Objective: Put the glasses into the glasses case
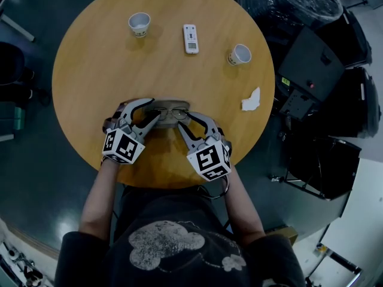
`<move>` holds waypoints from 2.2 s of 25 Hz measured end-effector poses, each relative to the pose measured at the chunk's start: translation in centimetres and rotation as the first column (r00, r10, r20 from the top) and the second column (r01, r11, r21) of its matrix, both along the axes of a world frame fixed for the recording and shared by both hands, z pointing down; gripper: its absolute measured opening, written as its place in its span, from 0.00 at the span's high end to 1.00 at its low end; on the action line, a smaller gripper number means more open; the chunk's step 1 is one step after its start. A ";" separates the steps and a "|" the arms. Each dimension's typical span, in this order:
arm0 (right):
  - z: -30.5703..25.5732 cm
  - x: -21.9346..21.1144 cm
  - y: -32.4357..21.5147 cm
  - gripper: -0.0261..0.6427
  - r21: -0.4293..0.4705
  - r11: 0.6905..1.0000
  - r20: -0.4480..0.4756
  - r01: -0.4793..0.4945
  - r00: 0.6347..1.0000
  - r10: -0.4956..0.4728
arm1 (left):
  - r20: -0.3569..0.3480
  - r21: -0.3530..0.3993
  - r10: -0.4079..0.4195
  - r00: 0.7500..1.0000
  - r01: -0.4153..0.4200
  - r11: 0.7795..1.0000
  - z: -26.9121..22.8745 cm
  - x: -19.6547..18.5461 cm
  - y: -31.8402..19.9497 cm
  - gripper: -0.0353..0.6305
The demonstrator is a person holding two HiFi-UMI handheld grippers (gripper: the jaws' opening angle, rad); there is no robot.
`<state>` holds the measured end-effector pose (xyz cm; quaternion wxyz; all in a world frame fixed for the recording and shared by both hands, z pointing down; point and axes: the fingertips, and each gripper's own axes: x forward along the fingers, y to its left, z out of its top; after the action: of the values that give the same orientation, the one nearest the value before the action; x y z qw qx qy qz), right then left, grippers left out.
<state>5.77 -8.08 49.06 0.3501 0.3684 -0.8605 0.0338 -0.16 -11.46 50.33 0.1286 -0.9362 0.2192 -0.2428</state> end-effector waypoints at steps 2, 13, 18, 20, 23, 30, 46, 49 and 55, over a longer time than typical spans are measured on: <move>-1.0 0.1 -0.2 0.79 0.029 0.999 0.041 -0.030 0.999 0.029 | -0.026 0.008 -0.035 0.999 0.035 0.999 -0.7 -0.6 -0.3 0.70; -6.8 1.6 -0.2 0.98 0.130 0.965 0.277 -0.228 0.943 0.185 | -0.320 0.028 -0.228 0.919 0.250 0.968 -9.8 -5.4 -1.2 0.71; -8.5 2.4 0.6 0.98 0.078 0.940 0.432 -0.331 0.861 0.267 | -0.443 -0.119 -0.337 0.831 0.318 0.941 -11.4 -6.9 0.2 0.83; -9.3 2.5 1.3 0.98 0.085 0.940 0.469 -0.332 0.845 0.256 | -0.443 -0.144 -0.360 0.821 0.331 0.933 -11.7 -7.4 1.1 0.85; -10.3 2.7 2.7 0.98 0.101 0.940 0.513 -0.327 0.826 0.233 | -0.456 -0.180 -0.363 0.813 0.315 0.932 -12.2 -7.0 3.0 0.85; -10.3 3.2 5.6 0.98 0.070 0.945 0.525 -0.321 0.817 0.239 | -0.454 -0.220 -0.359 0.816 0.288 0.932 -12.8 -4.4 7.5 0.88; -8.5 3.9 8.3 0.98 0.106 0.964 0.407 -0.244 0.895 0.182 | -0.424 -0.250 -0.395 0.815 0.313 0.916 -11.5 -1.3 10.6 0.94; -8.7 4.3 8.1 0.98 0.110 0.965 0.407 -0.238 0.897 0.175 | -0.408 -0.265 -0.418 0.812 0.332 0.905 -11.4 -1.0 10.6 0.94; -8.7 5.4 8.1 0.98 0.117 0.964 0.400 -0.239 0.900 0.174 | -0.417 -0.272 -0.434 0.798 0.346 0.898 -10.9 -0.7 11.0 0.94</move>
<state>11.19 0.04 40.37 0.1367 0.4712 -0.8684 0.0723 -0.82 -0.51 39.44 -0.0672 -0.9086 0.4091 -0.0501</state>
